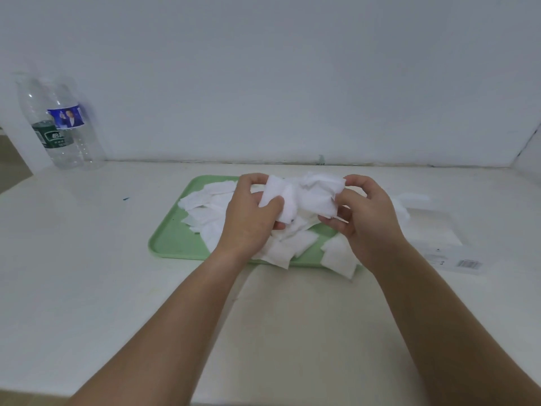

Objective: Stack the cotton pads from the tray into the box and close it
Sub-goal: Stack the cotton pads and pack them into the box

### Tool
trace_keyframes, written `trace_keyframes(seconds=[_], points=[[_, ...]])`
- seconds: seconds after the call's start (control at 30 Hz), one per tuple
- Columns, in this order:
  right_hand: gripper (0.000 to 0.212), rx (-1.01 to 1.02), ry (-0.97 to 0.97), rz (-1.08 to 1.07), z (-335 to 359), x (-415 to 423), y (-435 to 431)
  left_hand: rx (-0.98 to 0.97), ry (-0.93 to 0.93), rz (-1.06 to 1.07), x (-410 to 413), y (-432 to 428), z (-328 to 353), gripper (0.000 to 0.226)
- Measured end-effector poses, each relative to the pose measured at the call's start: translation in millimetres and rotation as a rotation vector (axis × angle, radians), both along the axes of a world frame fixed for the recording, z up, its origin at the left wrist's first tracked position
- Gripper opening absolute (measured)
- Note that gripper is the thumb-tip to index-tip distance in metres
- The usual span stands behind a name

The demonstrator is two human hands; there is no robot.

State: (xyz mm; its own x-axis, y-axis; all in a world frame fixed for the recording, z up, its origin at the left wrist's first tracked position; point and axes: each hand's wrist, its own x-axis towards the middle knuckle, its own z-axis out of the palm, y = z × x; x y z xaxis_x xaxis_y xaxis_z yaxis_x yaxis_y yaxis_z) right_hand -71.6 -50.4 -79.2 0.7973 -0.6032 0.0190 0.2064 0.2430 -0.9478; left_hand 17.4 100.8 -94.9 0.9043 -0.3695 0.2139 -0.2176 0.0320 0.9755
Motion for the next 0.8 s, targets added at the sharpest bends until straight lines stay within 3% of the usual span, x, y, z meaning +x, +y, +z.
trace_keyframes(seconds=[0.1, 0.2, 0.3, 0.53, 0.67, 0.73, 0.8], points=[[0.027, 0.021, 0.016, 0.006, -0.6, 0.2, 0.0, -0.043, -0.046, -0.002, 0.1, 2.2, 3.1, 0.033], [0.031, -0.009, -0.021, 0.042, 0.1, -1.1, 0.9, -0.010, -0.138, -0.034, 1.9, 3.8, 6.0, 0.019], [0.027, -0.044, -0.057, 0.081, 0.2, -1.7, 1.7, 0.035, -0.151, -0.051, 1.5, 1.5, 3.0, 0.028], [0.031, -0.163, -0.068, 0.113, 0.6, -1.9, 8.5, -0.110, 0.090, -0.162, -10.0, -0.5, 15.4, 0.029], [0.023, -0.182, -0.077, 0.162, 0.7, -1.7, 10.9, 0.029, -0.163, -0.068, -5.9, 0.8, 7.8, 0.013], [0.012, -0.317, -0.059, 0.147, -0.9, -3.6, 12.3, 0.011, -0.156, -0.032, -3.5, 1.4, 6.6, 0.005], [0.016, -0.431, -0.043, 0.121, -2.9, -4.2, 15.4, -0.004, -0.124, -0.026, -3.0, 2.0, 7.8, 0.010]])
